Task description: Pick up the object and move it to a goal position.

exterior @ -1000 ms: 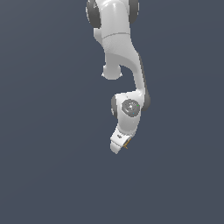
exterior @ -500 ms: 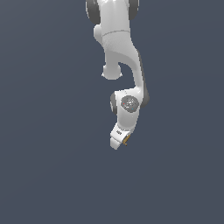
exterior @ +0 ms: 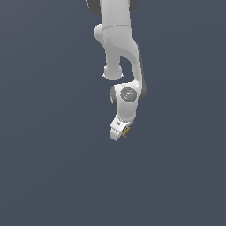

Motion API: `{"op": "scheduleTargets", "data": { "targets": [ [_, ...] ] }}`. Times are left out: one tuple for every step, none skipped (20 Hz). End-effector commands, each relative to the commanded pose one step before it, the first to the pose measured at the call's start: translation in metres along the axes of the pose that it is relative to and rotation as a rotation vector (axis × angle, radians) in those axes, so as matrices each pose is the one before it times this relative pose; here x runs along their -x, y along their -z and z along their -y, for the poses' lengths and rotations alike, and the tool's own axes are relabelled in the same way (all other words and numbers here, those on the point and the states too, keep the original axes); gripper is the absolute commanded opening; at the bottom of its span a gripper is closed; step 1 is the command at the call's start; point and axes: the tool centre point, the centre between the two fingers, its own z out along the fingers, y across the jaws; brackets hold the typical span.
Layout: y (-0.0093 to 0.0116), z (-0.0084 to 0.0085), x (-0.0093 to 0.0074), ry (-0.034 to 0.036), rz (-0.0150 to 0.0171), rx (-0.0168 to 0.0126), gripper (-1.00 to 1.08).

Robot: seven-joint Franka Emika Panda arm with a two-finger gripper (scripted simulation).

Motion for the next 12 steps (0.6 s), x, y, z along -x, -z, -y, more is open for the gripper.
{"op": "scheduleTargets", "data": {
  "targets": [
    [0.00104, 0.01024, 0.00935, 0.00000, -0.00076, 0.00076, -1.00],
    [0.00021, 0.00358, 0.00329, 0.00000, 0.00000, 0.00000, -1.00],
    [0.00019, 0.00334, 0.00307, 0.00000, 0.00000, 0.00000, -1.00],
    [0.00017, 0.00309, 0.00285, 0.00000, 0.00000, 0.00000, -1.00],
    [0.00016, 0.00284, 0.00262, 0.00000, 0.00000, 0.00000, -1.00],
    [0.00014, 0.00259, 0.00238, 0.00000, 0.00000, 0.00000, -1.00],
    [0.00013, 0.00232, 0.00215, 0.00000, 0.00000, 0.00000, -1.00],
    [0.00011, 0.00206, 0.00190, 0.00000, 0.00000, 0.00000, -1.00],
    [0.00010, 0.00179, 0.00166, 0.00000, 0.00000, 0.00000, -1.00],
    [0.00008, 0.00152, 0.00141, 0.00000, 0.00000, 0.00000, -1.00],
    [0.00007, 0.00125, 0.00116, 0.00000, 0.00000, 0.00000, -1.00],
    [0.00005, 0.00097, 0.00090, 0.00000, 0.00000, 0.00000, -1.00]
  ]
}}
